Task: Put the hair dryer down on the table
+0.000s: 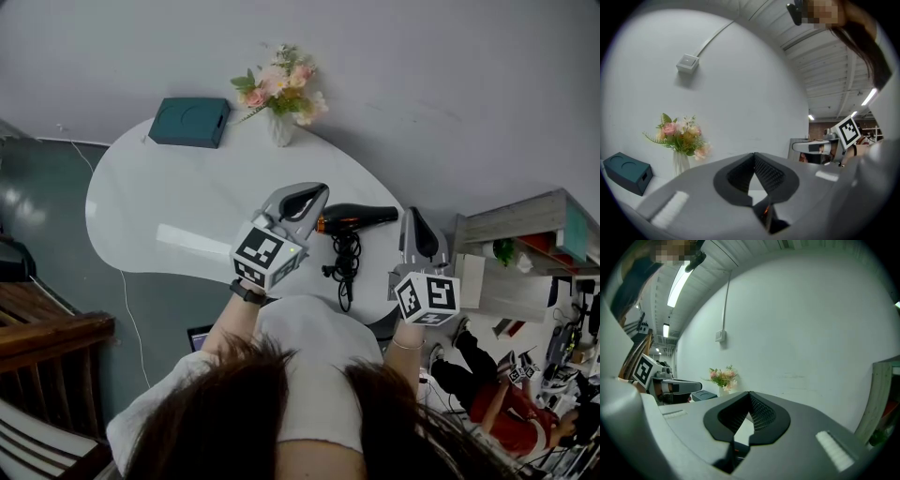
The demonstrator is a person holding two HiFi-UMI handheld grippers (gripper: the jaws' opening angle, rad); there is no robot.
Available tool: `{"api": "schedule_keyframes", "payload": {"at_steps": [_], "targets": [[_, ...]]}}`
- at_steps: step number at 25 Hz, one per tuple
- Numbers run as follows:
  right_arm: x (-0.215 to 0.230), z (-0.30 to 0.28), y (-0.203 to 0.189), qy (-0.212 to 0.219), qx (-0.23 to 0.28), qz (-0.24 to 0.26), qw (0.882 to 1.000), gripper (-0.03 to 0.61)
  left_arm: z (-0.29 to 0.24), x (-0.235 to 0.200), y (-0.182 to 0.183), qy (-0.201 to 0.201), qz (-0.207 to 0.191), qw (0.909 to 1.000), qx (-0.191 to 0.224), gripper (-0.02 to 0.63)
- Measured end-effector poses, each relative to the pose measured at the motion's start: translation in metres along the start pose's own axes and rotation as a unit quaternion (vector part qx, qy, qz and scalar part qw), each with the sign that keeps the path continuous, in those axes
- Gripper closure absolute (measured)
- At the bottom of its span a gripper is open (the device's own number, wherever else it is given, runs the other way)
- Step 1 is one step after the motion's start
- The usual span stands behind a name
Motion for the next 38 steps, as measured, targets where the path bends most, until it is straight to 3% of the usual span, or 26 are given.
{"api": "schedule_keyframes", "payload": {"at_steps": [38], "targets": [[0.0017,-0.0007,-0.0077,0.004,-0.01,-0.03,1.0,0.577,0.0063,-0.0028,-0.0011,0.011,-0.002,0.9999,-0.004,0.555]]}}
Point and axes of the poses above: the fingertips, and each gripper's own axes: z backward along the fingers, x to its right, y out of its top, the point moved 9 cm from there along z, backward along the fingers, and after that the axes turned 7 degrees about y, right-handed, at the moved point
